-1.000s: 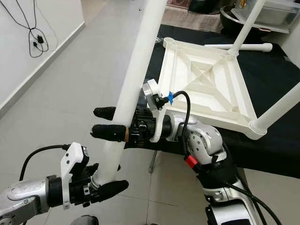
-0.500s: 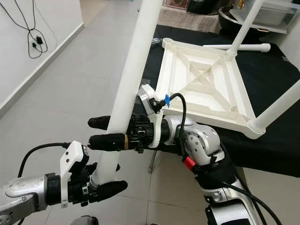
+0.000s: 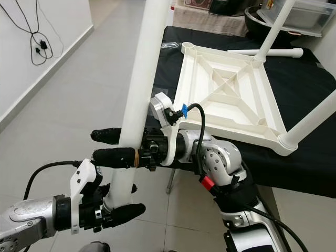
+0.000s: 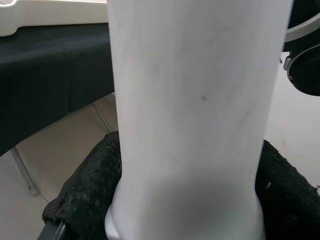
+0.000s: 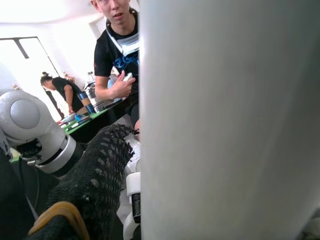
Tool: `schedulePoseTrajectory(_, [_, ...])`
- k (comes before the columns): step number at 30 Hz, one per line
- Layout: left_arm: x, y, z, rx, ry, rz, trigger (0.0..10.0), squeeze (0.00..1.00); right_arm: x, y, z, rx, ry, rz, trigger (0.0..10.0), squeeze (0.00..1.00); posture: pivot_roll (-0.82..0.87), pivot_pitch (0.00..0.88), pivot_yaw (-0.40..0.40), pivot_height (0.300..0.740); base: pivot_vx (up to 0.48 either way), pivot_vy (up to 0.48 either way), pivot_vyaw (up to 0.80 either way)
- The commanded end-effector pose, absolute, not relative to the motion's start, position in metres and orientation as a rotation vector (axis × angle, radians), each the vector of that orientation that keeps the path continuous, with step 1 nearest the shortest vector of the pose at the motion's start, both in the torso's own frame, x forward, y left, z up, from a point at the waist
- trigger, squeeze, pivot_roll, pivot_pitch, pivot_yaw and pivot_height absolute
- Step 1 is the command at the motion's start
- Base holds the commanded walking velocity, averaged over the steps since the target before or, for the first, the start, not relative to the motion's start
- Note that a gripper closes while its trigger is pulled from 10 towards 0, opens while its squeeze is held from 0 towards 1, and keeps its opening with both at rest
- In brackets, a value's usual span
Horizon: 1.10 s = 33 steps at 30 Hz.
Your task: Building children table
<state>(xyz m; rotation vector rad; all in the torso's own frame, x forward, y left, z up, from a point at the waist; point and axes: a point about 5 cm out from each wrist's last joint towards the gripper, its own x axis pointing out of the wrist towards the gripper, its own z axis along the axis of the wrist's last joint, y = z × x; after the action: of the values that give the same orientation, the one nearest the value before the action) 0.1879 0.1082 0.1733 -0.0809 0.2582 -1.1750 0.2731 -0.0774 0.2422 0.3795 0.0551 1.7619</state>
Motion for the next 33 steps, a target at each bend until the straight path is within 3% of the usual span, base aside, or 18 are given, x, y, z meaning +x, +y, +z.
schedulePoseTrajectory(1, [0.185, 0.105, 0.173, -0.088, 0.267, -1.197, 10.0, 0.0, 0.27, -0.074, 0.249, 0.367, 0.038, 1.794, 10.0, 0.0, 0.13, 0.121, -0.095, 0.74, 0.0, 0.0, 0.0])
schedulePoseTrajectory(2, [0.186, 0.105, 0.173, -0.085, 0.266, -1.196, 10.0, 0.0, 0.268, -0.073, 0.248, 0.362, 0.04, 1.798, 9.3, 0.0, 0.13, 0.12, -0.094, 0.74, 0.0, 0.0, 0.0])
schedulePoseTrajectory(3, [0.186, 0.105, 0.173, -0.09, 0.266, -1.194, 10.0, 0.0, 0.267, -0.073, 0.248, 0.36, 0.044, 1.805, 9.2, 0.0, 0.13, 0.12, -0.098, 0.74, 0.0, 0.0, 0.0])
schedulePoseTrajectory(4, [0.186, 0.105, 0.173, -0.09, 0.266, -1.192, 10.0, 0.0, 0.267, -0.073, 0.247, 0.359, 0.047, 1.809, 5.7, 0.0, 0.13, 0.12, -0.097, 0.74, 0.0, 0.0, 0.0])
schedulePoseTrajectory(5, [0.186, 0.106, 0.172, -0.09, 0.266, -1.191, 10.0, 0.0, 0.266, -0.073, 0.247, 0.358, 0.05, 1.811, 5.7, 0.0, 0.13, 0.12, -0.097, 0.74, 0.0, 0.0, 0.0])
schedulePoseTrajectory(6, [0.186, 0.106, 0.172, -0.09, 0.267, -1.19, 10.0, 0.0, 0.266, -0.073, 0.247, 0.362, 0.052, 1.813, 0.0, 0.0, 0.12, 0.12, -0.097, 0.74, 0.0, 0.0, 0.0])
schedulePoseTrajectory(29, [0.19, 0.106, 0.168, -0.074, 0.305, -1.147, 10.0, 0.0, 0.259, -0.071, 0.246, 0.37, 0.065, 1.846, 0.0, 0.0, 0.12, 0.118, -0.098, 0.74, 0.0, 0.0, 0.0])
schedulePoseTrajectory(30, [0.19, 0.106, 0.167, -0.075, 0.304, -1.145, 10.0, 1.0, 0.259, -0.072, 0.246, 0.368, 0.062, 1.844, 0.0, 0.0, 0.12, 0.115, -0.097, 0.74, 0.0, 0.0, 0.0])
schedulePoseTrajectory(33, [0.19, 0.109, 0.164, -0.057, 0.303, -1.107, 10.0, 1.0, 0.263, -0.076, 0.249, 0.359, 0.049, 1.825, 0.0, 0.0, 0.12, 0.11, -0.099, 0.74, 0.0, 0.0, 0.0])
